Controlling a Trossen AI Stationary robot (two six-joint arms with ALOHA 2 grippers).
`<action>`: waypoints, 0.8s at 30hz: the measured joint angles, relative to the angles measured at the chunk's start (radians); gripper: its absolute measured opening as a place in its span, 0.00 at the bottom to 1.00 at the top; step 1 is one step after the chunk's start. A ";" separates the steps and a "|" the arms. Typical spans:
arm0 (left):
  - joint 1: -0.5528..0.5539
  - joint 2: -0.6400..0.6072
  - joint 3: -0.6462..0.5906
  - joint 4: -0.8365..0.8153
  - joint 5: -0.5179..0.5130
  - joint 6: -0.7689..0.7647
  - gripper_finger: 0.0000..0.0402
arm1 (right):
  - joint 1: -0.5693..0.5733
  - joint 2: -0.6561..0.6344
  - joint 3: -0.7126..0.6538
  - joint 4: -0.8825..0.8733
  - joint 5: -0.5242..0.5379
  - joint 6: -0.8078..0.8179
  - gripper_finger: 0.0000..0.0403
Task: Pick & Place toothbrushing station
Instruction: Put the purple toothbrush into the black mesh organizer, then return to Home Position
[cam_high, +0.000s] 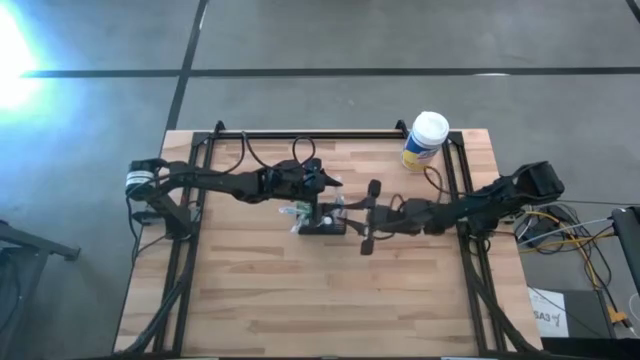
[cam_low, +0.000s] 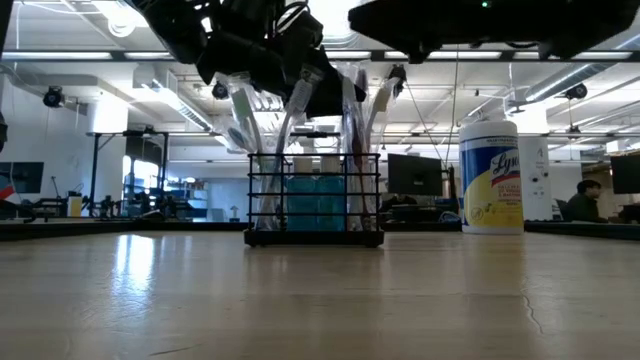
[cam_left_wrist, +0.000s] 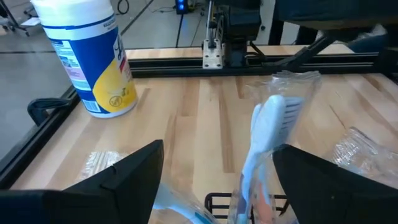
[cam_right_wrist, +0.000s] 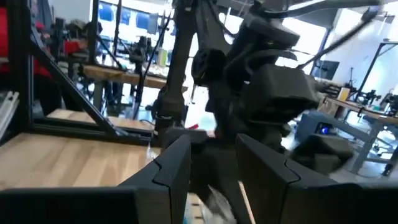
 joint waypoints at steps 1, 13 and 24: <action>0.000 0.000 0.000 0.000 0.000 0.000 0.76 | 0.000 0.011 0.027 -0.030 0.001 0.000 0.30; 0.001 -0.004 -0.003 -0.027 0.004 -0.001 0.77 | -0.008 0.081 0.183 -0.382 0.334 0.105 0.26; -0.001 -0.097 -0.005 -0.083 0.011 0.033 0.77 | -0.008 0.075 0.174 -0.371 0.341 0.104 0.18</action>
